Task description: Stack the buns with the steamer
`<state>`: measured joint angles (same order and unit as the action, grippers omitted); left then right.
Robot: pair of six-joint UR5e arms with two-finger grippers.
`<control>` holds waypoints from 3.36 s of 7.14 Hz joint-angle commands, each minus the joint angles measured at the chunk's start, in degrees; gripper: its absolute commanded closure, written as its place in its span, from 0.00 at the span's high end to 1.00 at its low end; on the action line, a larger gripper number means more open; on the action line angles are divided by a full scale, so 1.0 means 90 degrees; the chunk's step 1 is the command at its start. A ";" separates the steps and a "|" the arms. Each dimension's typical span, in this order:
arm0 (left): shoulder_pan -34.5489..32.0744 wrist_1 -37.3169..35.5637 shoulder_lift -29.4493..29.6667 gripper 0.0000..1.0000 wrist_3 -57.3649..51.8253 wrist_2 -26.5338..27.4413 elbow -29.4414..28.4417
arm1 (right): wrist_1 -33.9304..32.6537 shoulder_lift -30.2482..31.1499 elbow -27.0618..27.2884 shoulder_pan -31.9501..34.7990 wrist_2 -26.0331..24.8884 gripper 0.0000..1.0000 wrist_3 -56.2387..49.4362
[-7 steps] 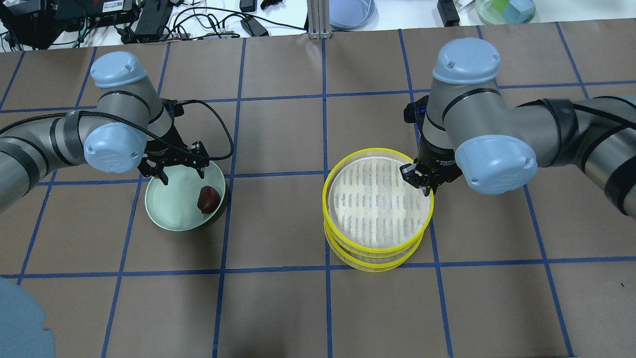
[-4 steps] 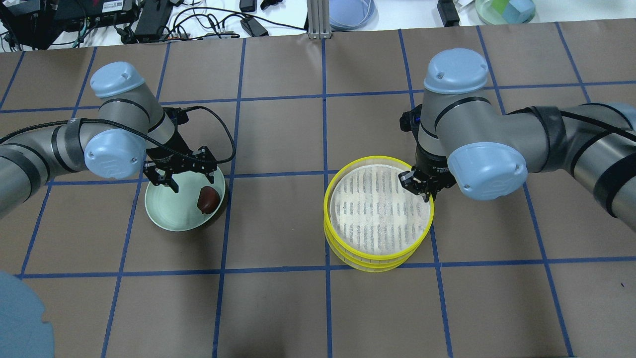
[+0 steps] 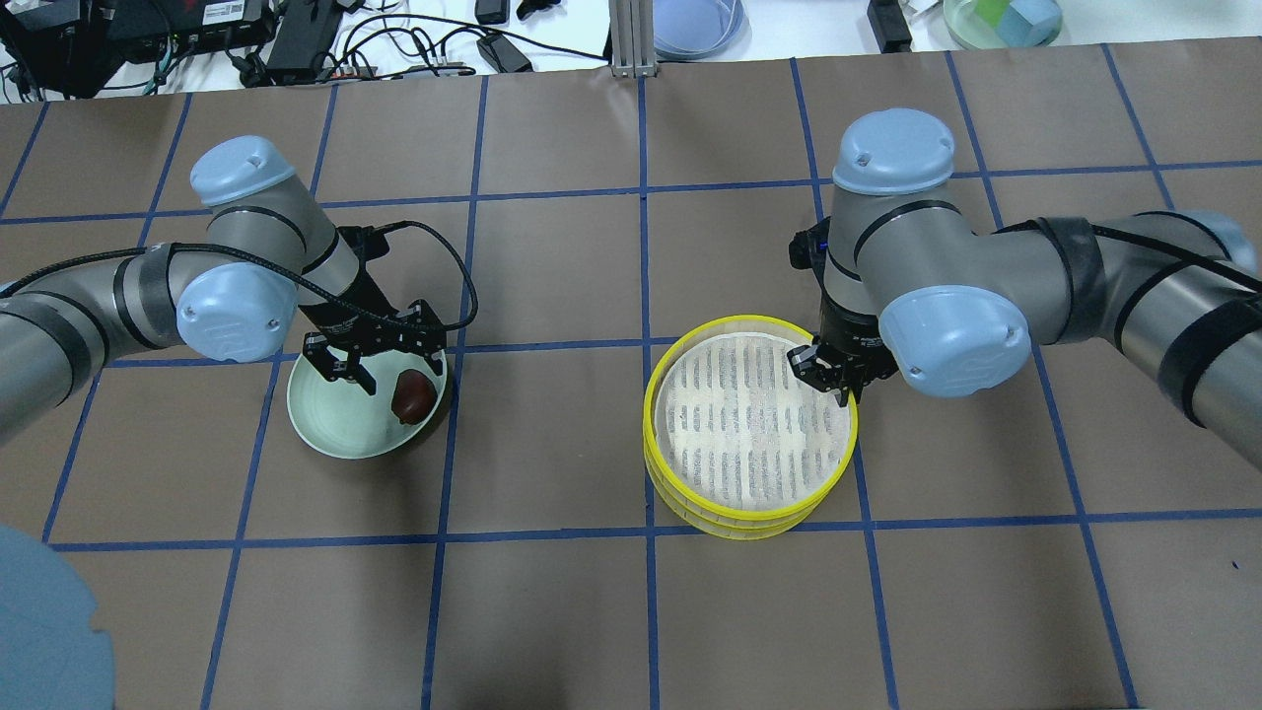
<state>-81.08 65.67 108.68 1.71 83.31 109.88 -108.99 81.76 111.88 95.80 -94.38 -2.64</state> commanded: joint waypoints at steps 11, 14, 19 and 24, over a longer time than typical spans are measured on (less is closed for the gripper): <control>-0.0489 0.0682 -0.1144 0.00 0.0607 -0.0009 -0.0989 | 0.2374 0.1150 -0.2988 -0.0126 0.0507 1.00 0.0186; -0.2780 0.0594 -0.1383 0.00 0.3462 0.0002 -0.1270 | 0.2393 0.1159 -0.3066 -0.0601 0.0292 1.00 0.0186; -0.4329 -0.0489 -0.0340 0.04 0.5814 0.0050 -0.1545 | 0.2286 0.1257 -0.3037 -0.0781 0.0740 1.00 0.0515; -0.4381 -0.0597 -0.0452 1.00 0.5507 0.0331 -0.1526 | 0.2335 0.1277 -0.3027 -0.0771 0.0564 1.00 0.0557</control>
<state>-121.35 60.27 105.96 53.41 84.44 96.11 -88.12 93.23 84.61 88.82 -89.65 2.33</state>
